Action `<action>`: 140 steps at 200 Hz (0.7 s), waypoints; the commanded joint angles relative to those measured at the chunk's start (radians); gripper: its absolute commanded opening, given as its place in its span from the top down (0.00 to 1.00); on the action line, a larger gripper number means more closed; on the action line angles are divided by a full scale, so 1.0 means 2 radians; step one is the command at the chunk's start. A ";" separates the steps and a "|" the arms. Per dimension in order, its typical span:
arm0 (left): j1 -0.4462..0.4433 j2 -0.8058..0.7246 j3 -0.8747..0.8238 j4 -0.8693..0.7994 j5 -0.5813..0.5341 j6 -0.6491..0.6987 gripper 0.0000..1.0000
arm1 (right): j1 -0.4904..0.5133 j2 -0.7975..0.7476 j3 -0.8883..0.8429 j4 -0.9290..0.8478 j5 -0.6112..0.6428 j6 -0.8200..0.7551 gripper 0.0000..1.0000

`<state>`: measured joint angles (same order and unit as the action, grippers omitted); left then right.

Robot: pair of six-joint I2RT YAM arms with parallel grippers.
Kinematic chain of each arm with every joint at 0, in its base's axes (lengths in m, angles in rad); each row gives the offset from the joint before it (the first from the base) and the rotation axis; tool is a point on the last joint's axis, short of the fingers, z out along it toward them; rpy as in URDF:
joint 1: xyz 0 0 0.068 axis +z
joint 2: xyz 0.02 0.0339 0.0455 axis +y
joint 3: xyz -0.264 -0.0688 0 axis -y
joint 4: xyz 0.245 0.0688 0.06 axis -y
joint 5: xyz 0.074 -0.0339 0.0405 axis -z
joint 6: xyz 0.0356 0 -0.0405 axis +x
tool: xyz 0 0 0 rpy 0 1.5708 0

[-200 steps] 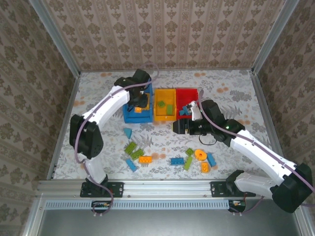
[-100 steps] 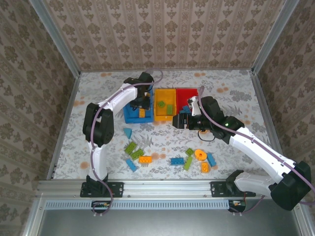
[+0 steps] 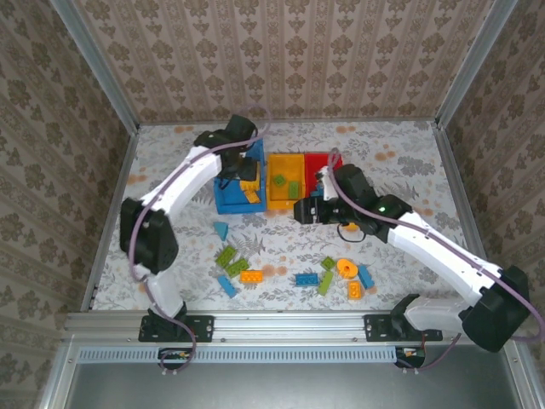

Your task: Sort the legos into containers by color

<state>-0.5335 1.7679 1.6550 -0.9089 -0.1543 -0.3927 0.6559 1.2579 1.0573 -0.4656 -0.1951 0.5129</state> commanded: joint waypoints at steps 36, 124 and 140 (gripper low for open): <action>0.004 -0.270 -0.202 -0.033 -0.035 -0.105 0.37 | 0.140 0.196 0.112 0.042 0.084 -0.051 0.22; 0.004 -0.533 -0.304 -0.172 -0.088 -0.157 0.36 | 0.189 0.422 0.290 0.069 0.157 -0.022 0.13; 0.004 -0.546 -0.300 -0.183 -0.090 -0.156 0.36 | 0.192 0.453 0.325 0.046 0.171 -0.016 0.13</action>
<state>-0.5293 0.7021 1.0485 -1.1854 -0.3019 -0.6785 1.0286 2.0895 1.6054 -0.3214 0.0715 0.4522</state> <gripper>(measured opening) 0.643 0.866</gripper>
